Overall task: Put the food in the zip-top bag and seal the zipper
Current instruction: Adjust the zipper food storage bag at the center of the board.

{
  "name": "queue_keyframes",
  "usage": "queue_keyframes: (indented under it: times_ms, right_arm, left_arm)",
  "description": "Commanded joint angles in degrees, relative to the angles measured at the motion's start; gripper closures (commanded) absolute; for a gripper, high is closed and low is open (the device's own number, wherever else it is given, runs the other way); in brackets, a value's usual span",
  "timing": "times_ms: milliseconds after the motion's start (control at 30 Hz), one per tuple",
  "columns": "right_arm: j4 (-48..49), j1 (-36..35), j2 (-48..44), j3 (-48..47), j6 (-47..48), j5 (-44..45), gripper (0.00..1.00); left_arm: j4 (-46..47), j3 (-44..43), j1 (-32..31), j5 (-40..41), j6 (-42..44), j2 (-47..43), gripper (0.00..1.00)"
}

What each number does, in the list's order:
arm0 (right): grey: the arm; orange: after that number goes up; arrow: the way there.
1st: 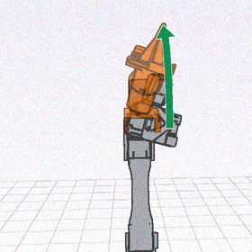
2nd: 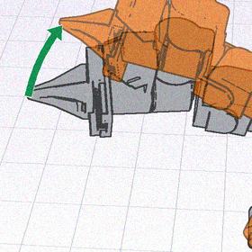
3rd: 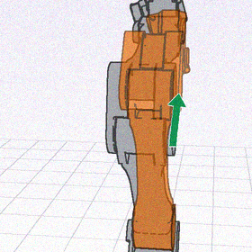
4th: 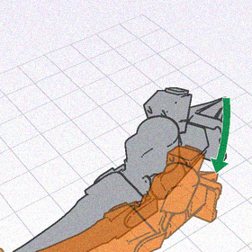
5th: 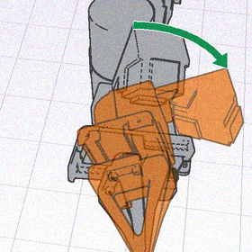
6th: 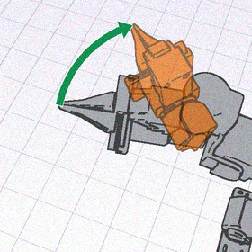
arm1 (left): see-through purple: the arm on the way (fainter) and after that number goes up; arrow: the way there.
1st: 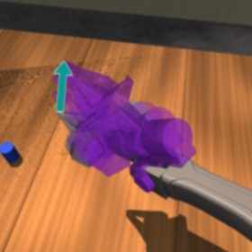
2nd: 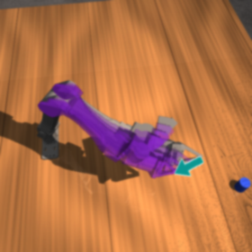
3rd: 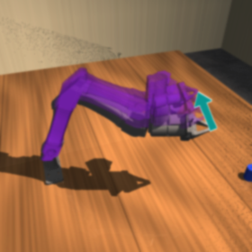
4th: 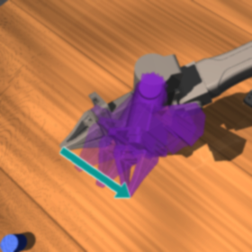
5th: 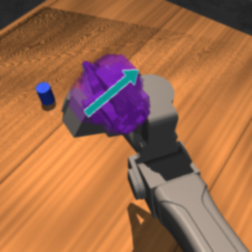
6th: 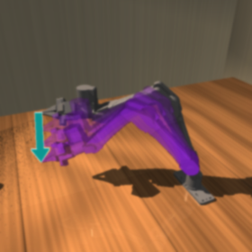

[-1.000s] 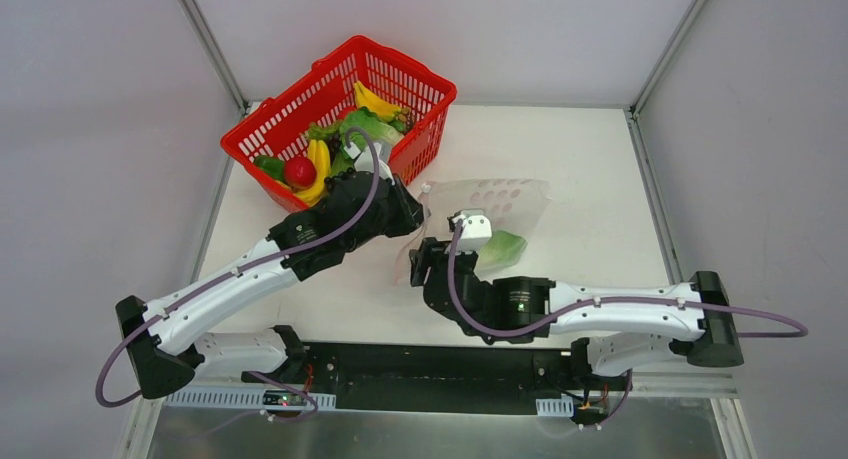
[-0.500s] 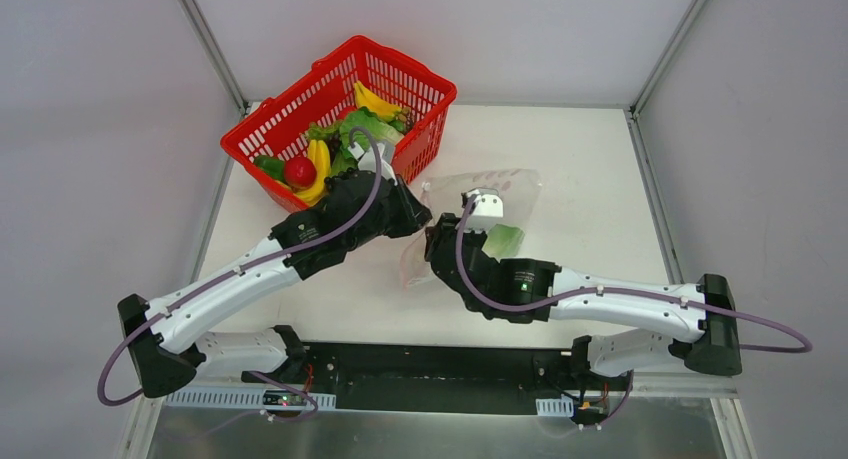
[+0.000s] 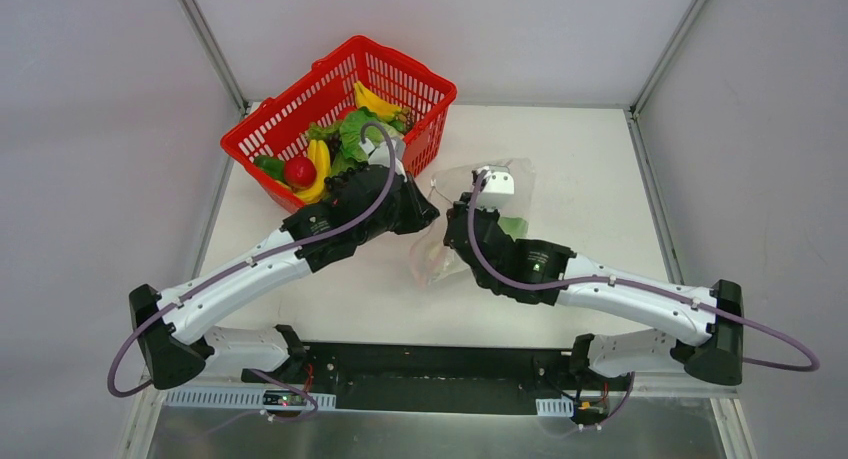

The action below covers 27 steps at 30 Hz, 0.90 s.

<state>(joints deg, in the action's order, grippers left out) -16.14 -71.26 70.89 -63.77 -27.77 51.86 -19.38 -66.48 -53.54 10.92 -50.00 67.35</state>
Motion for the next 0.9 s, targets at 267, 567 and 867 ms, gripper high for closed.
queue_keyframes:
  times_ms: [267,567,867]
  right_arm:
    - [-7.5,3.0,-9.7,-4.6,6.8,-2.0,1.0]
    - [-20.2,2.9,-8.4,-13.2,5.6,2.4,1.0]
    - [-24.1,2.9,-8.0,-18.3,8.3,4.6,1.0]
  left_arm:
    - [0.6,-15.0,0.5,-10.8,9.9,12.7,1.0]
    - [-3.6,-23.6,3.9,-16.8,12.0,19.1,1.0]
    - [4.5,-27.2,6.0,-32.7,8.9,24.8,1.0]
